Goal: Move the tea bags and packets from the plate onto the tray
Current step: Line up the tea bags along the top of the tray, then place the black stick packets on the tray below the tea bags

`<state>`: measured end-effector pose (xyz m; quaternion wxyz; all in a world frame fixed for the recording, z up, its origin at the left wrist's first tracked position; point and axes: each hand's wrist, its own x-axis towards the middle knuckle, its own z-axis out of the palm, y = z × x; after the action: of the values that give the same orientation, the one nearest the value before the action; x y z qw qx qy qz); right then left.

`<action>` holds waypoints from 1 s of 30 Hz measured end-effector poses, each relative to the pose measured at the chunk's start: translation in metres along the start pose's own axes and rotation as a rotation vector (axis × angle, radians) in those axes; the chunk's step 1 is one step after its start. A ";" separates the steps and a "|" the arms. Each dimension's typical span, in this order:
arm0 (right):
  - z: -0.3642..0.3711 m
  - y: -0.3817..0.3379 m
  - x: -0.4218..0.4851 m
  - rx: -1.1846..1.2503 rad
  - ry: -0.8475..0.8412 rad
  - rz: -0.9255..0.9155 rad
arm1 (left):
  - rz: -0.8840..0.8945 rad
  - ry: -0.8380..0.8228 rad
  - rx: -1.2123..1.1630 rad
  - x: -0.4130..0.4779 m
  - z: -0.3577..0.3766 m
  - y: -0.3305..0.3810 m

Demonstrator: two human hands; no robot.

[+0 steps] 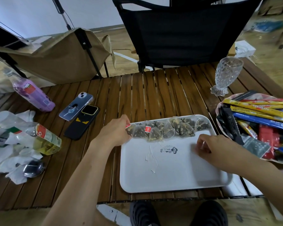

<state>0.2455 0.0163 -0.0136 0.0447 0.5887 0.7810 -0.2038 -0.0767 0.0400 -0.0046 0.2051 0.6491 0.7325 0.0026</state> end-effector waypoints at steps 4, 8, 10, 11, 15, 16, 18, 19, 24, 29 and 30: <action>0.001 0.001 0.000 -0.009 0.010 -0.002 | -0.029 0.012 0.003 -0.004 -0.006 -0.007; 0.002 0.001 0.001 -0.013 0.007 -0.006 | -0.005 0.012 0.046 -0.006 -0.003 -0.002; 0.002 0.001 0.002 -0.017 0.012 -0.006 | 0.014 0.030 0.047 -0.004 0.000 0.004; 0.002 0.001 0.001 -0.020 0.015 -0.008 | 0.020 0.031 0.040 -0.004 0.001 0.006; 0.004 0.001 0.001 -0.030 0.015 -0.007 | 0.018 0.016 0.024 -0.004 0.002 0.009; 0.004 0.001 0.001 -0.029 0.016 -0.008 | 0.017 0.009 0.019 -0.004 0.002 0.009; 0.003 0.001 0.001 -0.028 0.014 -0.009 | 0.015 -0.007 0.004 -0.005 -0.001 0.008; 0.002 0.000 0.001 -0.029 0.009 -0.008 | 0.012 -0.009 0.003 -0.006 -0.002 0.007; -0.001 -0.004 -0.001 -0.006 0.008 0.003 | -0.065 -0.004 -0.010 -0.012 -0.009 0.005; -0.007 -0.003 -0.002 0.025 0.086 0.040 | -0.103 -0.002 0.066 -0.024 -0.013 0.011; -0.011 0.000 -0.002 0.031 0.120 0.066 | -0.076 0.032 0.075 -0.027 -0.014 0.015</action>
<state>0.2483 0.0181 -0.0032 -0.0047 0.6258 0.7593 -0.1785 -0.0644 0.0205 0.0199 0.1688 0.6279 0.7595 -0.0224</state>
